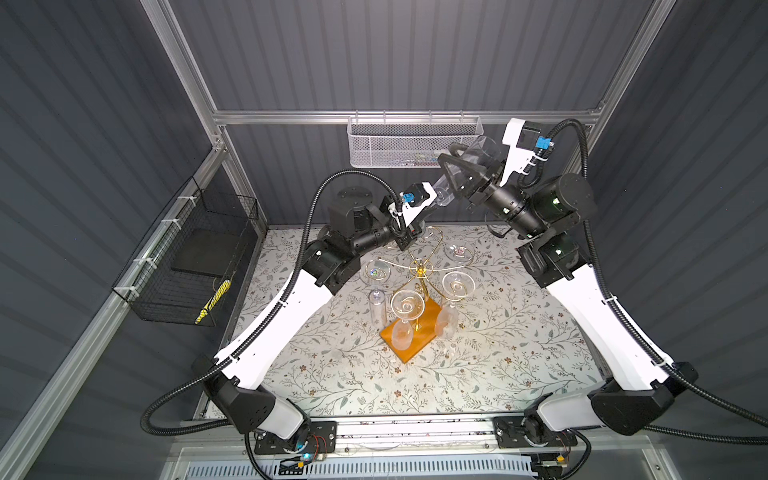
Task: Take the wine glass off the wine glass rack
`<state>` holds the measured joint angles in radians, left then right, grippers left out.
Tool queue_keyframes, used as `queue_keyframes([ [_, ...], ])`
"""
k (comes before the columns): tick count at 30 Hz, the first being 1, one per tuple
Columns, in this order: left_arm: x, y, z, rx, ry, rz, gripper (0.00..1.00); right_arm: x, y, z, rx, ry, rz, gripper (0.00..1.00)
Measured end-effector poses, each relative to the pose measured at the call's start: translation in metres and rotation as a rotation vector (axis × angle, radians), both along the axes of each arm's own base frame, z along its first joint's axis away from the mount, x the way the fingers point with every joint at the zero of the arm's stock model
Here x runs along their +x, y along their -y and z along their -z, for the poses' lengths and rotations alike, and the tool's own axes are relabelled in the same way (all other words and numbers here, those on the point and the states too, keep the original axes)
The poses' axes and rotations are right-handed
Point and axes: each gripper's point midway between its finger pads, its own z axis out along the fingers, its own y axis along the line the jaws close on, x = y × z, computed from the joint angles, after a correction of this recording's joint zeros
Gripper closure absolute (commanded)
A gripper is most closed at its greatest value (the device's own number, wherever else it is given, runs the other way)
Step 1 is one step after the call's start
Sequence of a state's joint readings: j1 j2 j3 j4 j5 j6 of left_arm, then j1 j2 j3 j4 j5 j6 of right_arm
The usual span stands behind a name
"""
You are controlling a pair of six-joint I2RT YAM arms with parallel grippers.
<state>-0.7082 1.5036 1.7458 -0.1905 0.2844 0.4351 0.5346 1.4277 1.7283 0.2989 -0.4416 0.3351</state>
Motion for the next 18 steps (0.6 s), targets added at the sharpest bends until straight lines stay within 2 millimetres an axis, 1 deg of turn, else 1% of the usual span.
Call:
queue_keyframes([
  [6,0.001,-0.001,0.002,0.006,-0.006,-0.006,1.00,0.004,0.003,0.003,-0.006,0.023,0.033,0.56],
  [10,-0.001,0.001,0.000,0.008,0.015,0.000,0.65,0.000,0.004,0.002,-0.007,0.030,0.032,0.57],
  [13,0.000,0.001,-0.004,-0.001,0.031,-0.006,0.43,-0.002,0.002,0.003,-0.011,0.032,0.024,0.58],
  [16,-0.001,-0.002,-0.007,-0.009,0.042,-0.014,0.30,-0.005,0.002,0.002,-0.019,0.044,0.024,0.58],
  [18,-0.003,-0.004,-0.009,-0.015,0.045,-0.019,0.26,-0.006,0.003,0.001,-0.024,0.057,0.031,0.58],
])
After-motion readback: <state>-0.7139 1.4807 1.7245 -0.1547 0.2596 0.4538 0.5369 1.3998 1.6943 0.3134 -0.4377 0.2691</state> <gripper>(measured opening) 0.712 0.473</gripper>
